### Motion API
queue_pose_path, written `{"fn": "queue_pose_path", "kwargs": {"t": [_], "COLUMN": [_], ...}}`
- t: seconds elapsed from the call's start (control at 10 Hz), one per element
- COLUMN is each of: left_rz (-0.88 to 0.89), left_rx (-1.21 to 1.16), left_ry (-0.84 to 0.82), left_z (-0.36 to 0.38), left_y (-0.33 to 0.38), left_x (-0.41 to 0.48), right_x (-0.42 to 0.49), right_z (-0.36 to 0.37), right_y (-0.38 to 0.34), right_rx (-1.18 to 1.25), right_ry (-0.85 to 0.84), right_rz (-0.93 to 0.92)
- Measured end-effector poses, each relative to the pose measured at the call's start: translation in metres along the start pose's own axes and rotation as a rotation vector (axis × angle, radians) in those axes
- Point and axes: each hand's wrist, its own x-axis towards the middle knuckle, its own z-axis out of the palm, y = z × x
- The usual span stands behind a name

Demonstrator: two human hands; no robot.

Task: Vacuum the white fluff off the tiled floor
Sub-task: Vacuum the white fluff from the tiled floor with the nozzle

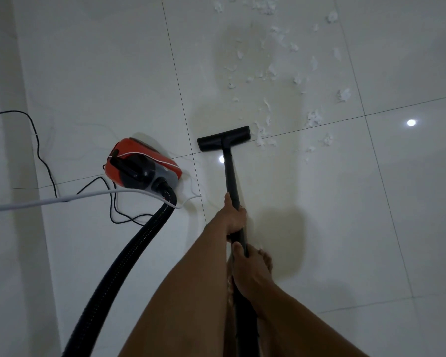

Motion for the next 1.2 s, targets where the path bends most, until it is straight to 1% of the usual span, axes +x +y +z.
{"fn": "queue_pose_path", "kwargs": {"t": [0.1, 0.2, 0.3, 0.4, 0.5, 0.7, 1.2], "left_rz": [0.007, 0.010, 0.017, 0.017, 0.015, 0.015, 0.017], "left_rx": [0.021, 0.056, 0.063, 0.061, 0.061, 0.076, 0.107], "left_ry": [0.011, 0.010, 0.009, -0.005, -0.005, -0.006, 0.010], "left_z": [-0.007, -0.012, -0.011, -0.008, -0.007, -0.015, -0.080], "left_y": [0.008, 0.019, 0.030, 0.036, 0.042, 0.060, 0.124], "left_x": [-0.002, 0.001, 0.008, 0.015, 0.020, 0.031, 0.064], "right_x": [-0.190, -0.207, -0.203, -0.194, -0.191, -0.195, -0.185], "right_z": [-0.049, -0.061, -0.063, -0.069, -0.075, -0.084, -0.070], "right_y": [-0.100, -0.122, -0.132, -0.138, -0.145, -0.168, -0.263], "right_rx": [0.232, 0.142, 0.177, 0.092, 0.055, 0.038, 0.115], "right_ry": [-0.107, -0.145, -0.168, -0.225, -0.224, -0.286, -0.330], "right_rz": [-0.013, -0.210, -0.252, -0.248, -0.256, -0.259, -0.100]}}
